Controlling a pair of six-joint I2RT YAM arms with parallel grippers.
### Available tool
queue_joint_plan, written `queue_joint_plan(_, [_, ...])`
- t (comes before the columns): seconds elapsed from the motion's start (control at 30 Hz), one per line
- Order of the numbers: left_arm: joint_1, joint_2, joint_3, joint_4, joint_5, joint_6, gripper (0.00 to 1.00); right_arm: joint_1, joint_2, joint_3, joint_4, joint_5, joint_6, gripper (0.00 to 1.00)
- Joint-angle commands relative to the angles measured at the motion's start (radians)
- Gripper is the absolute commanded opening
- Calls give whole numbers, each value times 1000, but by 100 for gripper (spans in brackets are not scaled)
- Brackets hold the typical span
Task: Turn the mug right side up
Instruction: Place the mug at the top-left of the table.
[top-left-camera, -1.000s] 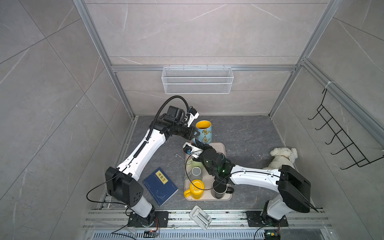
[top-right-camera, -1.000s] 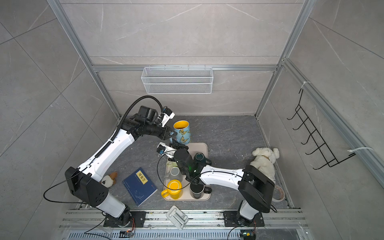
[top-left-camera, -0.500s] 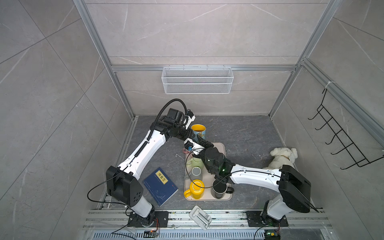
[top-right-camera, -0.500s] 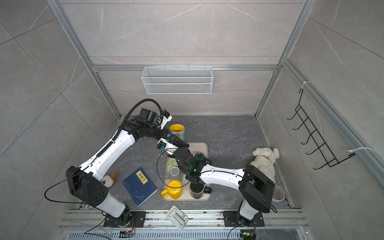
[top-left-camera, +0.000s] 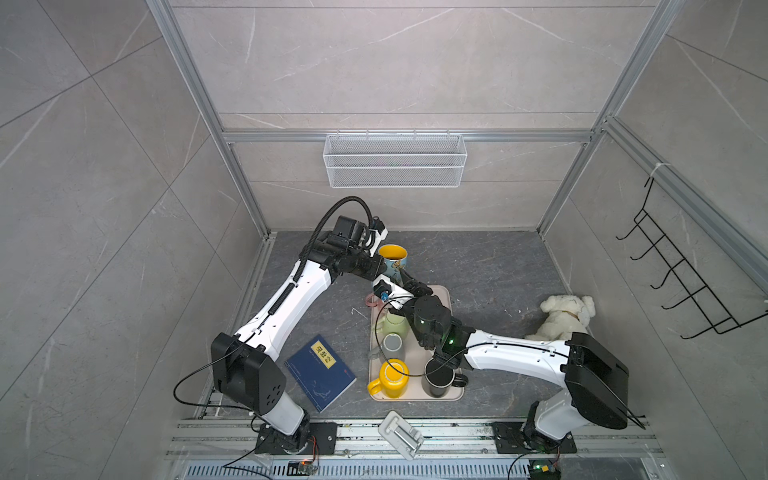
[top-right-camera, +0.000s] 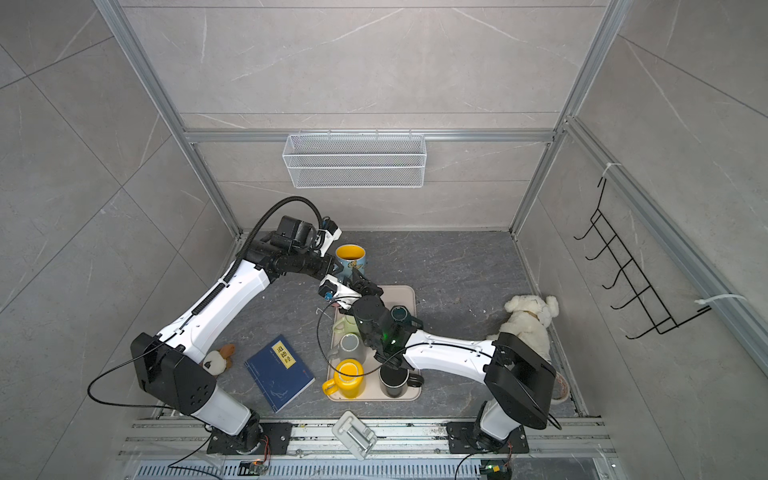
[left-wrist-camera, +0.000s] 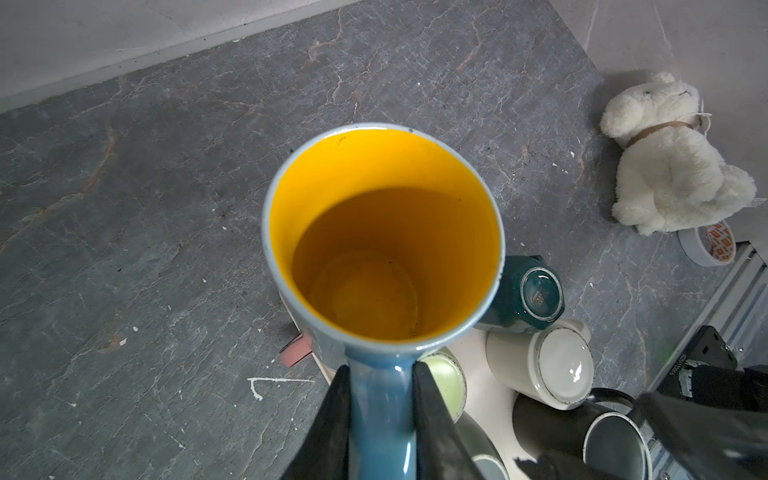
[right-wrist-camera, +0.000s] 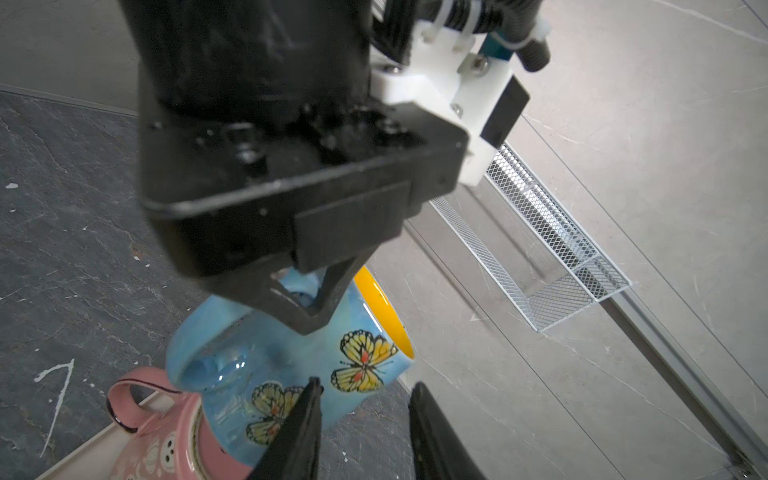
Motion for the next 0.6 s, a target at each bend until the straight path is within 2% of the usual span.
queue_joint_plan(0.0, [13, -79, 40, 138, -14, 0, 0, -1, -36, -18, 21, 32, 19, 39])
queue_joint_plan(0.3, [60, -96, 4, 208, -55, -23, 0, -3, -62, -38, 5, 53, 45, 40])
queue_joint_plan(0.57, [133, -99, -103, 370, -127, -58, 0, -28, -146, -31, -178, 28, 213, 46])
